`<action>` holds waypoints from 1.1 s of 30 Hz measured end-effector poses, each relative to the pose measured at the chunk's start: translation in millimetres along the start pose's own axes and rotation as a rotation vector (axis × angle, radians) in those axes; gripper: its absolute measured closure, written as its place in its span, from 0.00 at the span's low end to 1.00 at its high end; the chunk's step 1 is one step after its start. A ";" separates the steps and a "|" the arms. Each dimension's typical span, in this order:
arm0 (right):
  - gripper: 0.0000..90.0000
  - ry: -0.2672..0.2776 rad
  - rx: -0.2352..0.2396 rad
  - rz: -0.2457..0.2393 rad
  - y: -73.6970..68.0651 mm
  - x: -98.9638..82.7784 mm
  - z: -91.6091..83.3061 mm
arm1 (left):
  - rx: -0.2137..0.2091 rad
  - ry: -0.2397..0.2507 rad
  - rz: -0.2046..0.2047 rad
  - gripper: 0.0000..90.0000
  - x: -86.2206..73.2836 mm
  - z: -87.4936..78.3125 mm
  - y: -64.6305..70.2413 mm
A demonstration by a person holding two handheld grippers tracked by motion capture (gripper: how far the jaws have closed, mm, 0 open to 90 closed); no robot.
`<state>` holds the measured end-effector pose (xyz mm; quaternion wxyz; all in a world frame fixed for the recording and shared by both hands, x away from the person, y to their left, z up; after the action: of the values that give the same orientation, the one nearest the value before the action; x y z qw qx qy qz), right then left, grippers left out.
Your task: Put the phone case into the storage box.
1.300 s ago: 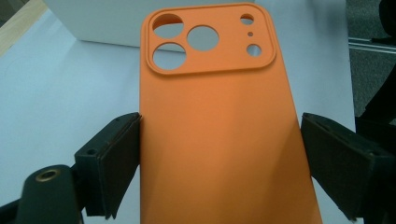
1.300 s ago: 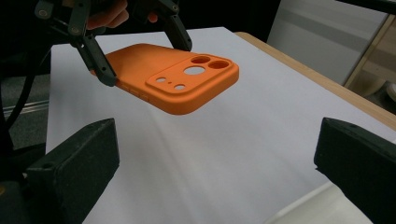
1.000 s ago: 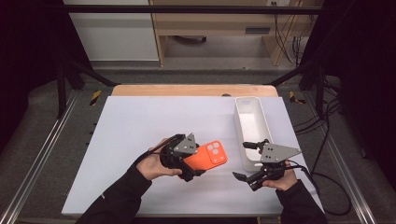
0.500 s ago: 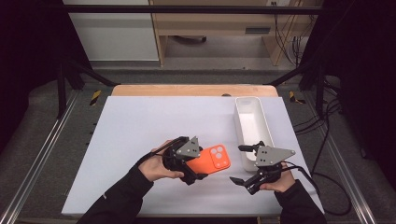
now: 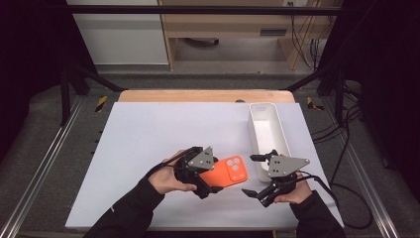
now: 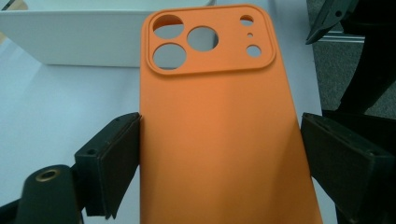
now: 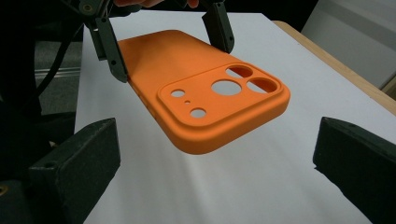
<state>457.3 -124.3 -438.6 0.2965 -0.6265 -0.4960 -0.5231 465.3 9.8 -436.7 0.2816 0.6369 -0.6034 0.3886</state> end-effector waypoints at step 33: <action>0.03 -0.030 0.128 -0.049 -8.6 10.0 19.9 | -0.056 0.035 0.026 0.15 9.0 -2.6 13.0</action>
<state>456.1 -100.6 -435.9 0.3158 -0.6017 -0.5479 -0.4878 451.8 5.6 -429.2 0.3047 0.6140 -0.6171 0.3864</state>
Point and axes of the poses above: each handheld gripper's, and its own axes: z roughly forward along the jaws, x roughly out of its top, y roughly to its right, the point moved 9 cm from there along z, roughly forward along the jaws, and after that the axes turned 10 degrees about y, right-handed, at the moved point
